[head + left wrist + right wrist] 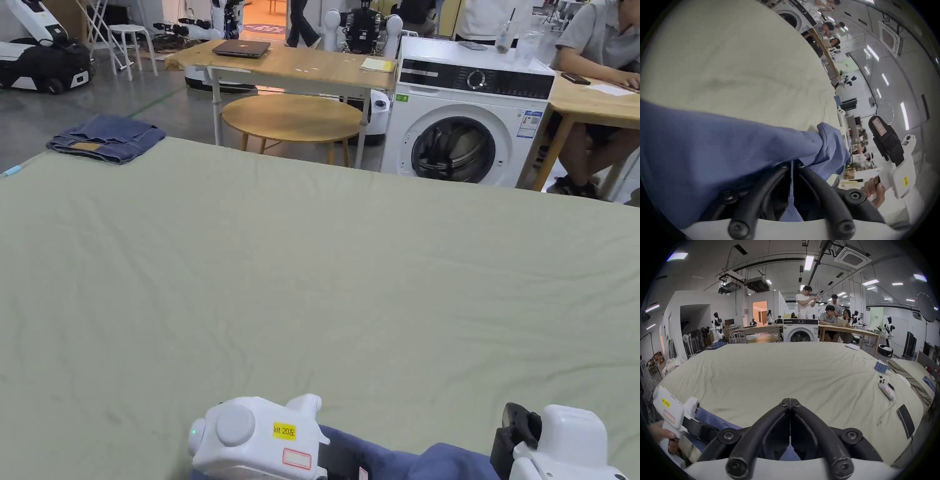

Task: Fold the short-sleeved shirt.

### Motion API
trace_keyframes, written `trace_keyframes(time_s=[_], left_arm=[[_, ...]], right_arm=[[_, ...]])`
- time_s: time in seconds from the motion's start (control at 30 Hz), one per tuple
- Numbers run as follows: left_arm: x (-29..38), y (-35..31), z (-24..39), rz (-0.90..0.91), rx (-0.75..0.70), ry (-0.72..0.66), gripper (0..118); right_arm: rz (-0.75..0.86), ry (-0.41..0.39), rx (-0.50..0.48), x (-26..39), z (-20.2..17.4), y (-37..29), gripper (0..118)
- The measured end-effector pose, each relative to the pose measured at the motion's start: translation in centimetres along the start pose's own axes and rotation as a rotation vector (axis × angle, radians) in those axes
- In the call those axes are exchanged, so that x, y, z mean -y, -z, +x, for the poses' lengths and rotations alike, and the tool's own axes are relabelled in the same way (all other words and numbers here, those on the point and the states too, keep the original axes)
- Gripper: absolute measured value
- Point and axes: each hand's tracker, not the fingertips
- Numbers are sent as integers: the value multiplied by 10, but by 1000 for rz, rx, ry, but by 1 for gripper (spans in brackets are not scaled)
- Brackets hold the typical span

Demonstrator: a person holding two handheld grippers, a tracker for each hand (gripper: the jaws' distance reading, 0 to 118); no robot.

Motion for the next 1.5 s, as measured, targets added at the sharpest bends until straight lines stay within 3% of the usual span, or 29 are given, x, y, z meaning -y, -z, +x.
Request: trace_keyframes(time_s=[0.2, 0.4, 0.43, 0.5, 0.53, 0.7, 0.8, 0.97, 1.03, 1.1, 1.13, 1.3, 1.5], left_arm=[[-12, -81, 0, 112, -4, 21, 0], [-12, -168, -29, 198, -146, 39, 0], [-11, -178, -37, 195, -166, 39, 5], [-7, -191, -54, 182, -178, 6, 35], [-7, -193, -63, 173, -173, -13, 43], [3, -179, -97, 147, -113, -91, 61], [11, -150, -113, 114, -60, -98, 61], [8, -130, -142, 190, 196, -178, 60], [10, -119, -147, 176, 275, -255, 52], [8, -114, -143, 165, 187, -204, 17], [8, -112, -139, 159, 117, -173, 13], [10, -121, -128, 178, 107, -179, 7], [9, -155, -90, 220, 55, -70, 5]], right_arm=[[14, 3, -4, -6, 0, -1, 0], [43, -6, -20, -12, -5, -2, 0], [45, -9, -22, -14, -6, -1, 0], [49, -12, -32, -16, -9, 0, 0], [50, -13, -34, -16, -11, 1, 0], [45, -13, -51, -17, -17, 2, 0], [49, -12, -57, -16, -19, 1, 0], [61, -19, -59, -17, -20, -3, 0], [58, -20, -59, -16, -20, -2, 0], [53, -15, -59, -15, -19, -2, 0], [50, -11, -59, -15, -18, -1, 0], [43, -8, -51, -13, -15, -1, 0], [45, -4, -44, -15, -10, 0, 0]])
